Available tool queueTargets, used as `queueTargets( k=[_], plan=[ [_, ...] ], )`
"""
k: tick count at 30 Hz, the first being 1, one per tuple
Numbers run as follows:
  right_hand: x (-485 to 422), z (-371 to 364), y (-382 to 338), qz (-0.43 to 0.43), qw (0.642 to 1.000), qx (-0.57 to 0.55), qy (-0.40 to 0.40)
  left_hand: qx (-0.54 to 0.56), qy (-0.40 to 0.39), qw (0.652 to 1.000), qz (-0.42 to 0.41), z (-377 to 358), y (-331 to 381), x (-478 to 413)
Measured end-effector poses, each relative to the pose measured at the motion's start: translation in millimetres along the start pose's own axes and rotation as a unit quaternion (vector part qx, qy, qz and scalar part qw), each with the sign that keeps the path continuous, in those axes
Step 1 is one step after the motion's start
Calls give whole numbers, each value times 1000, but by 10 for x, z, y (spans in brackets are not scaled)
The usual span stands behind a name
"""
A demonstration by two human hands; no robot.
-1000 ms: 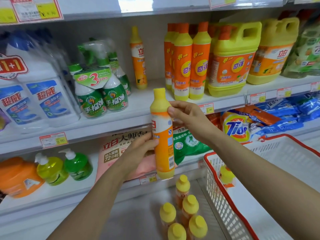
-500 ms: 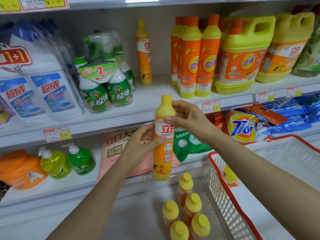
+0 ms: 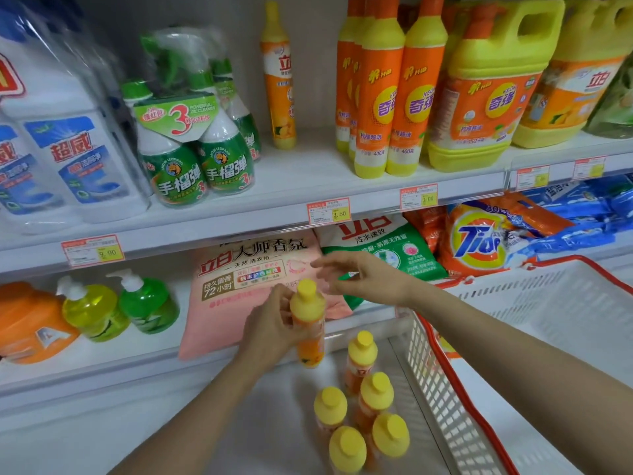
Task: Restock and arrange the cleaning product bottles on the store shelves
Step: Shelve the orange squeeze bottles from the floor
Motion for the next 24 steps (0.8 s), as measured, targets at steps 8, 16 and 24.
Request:
queueTargets(
  k=[8,16,24],
  plan=[
    [257,-418,875,-145,939,284,-126,-97,-61,993,26,-462,-577,71],
    [248,-468,1029,-122,940,295,-116,-56,-133,988,47,-689,-866,69],
    [237,-437,992,-112,940,289,-145,-12,-148,988,51,-575,-962,17]
  ],
)
Point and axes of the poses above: each hand's wrist, its own x-axis away from the middle knuckle, its own z-axis out of the back of the hand, y = z × x, the point moved 1 cm from there along -x, towards the middle knuckle, and after that the axes turned 3 degrees about x, right-handed, at the moved point
